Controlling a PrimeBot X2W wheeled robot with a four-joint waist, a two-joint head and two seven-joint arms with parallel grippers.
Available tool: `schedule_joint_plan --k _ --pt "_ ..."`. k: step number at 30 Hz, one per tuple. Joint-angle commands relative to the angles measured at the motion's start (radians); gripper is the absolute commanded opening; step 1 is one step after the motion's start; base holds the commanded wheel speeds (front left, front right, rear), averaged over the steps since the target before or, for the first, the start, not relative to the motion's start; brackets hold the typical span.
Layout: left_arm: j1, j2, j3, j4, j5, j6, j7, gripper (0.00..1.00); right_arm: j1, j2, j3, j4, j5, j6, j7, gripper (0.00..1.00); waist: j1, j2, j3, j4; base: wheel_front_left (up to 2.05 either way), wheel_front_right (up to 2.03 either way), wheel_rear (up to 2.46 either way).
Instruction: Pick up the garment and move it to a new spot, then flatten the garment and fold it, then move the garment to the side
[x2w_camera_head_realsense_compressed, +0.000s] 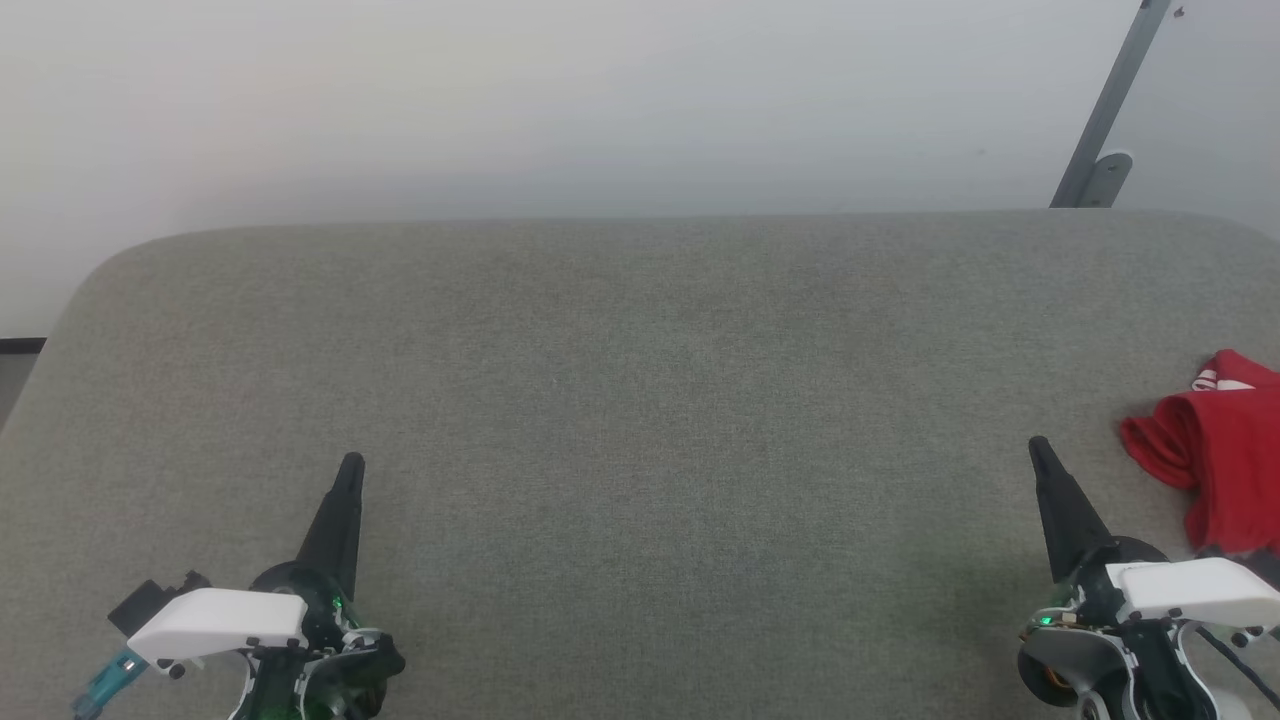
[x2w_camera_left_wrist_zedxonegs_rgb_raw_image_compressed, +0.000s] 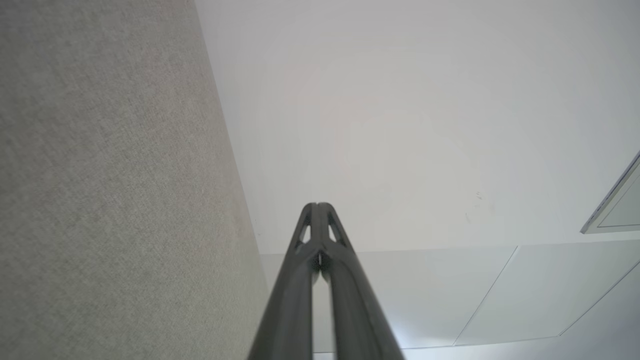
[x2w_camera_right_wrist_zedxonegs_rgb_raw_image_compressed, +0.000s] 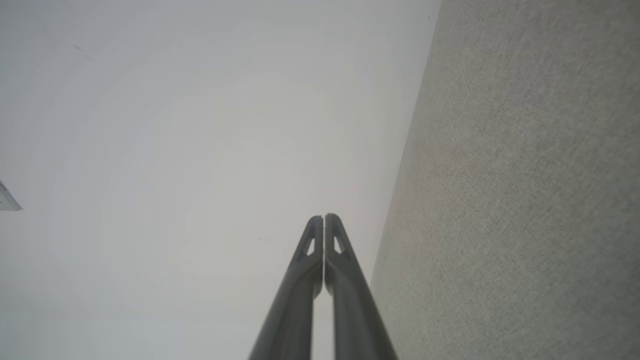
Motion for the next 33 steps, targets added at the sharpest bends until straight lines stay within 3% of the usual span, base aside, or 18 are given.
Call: schedule_joint_plan --k 1,33 --pt "-0.013 -0.001 0.0 -0.003 -0.003 -0.003 0.003 0.0 -0.007 0.003 0.0 -0.004 0.004 0.0 0.003 0.0 0.0 0.0 0.0 0.0 0.0 0.0 0.0" --pt "-0.013 -0.001 0.0 -0.003 -0.004 -0.003 0.003 0.0 -0.007 0.003 0.0 -0.004 0.004 0.0 0.003 0.0 0.0 0.0 0.0 0.0 0.0 0.0 0.0"
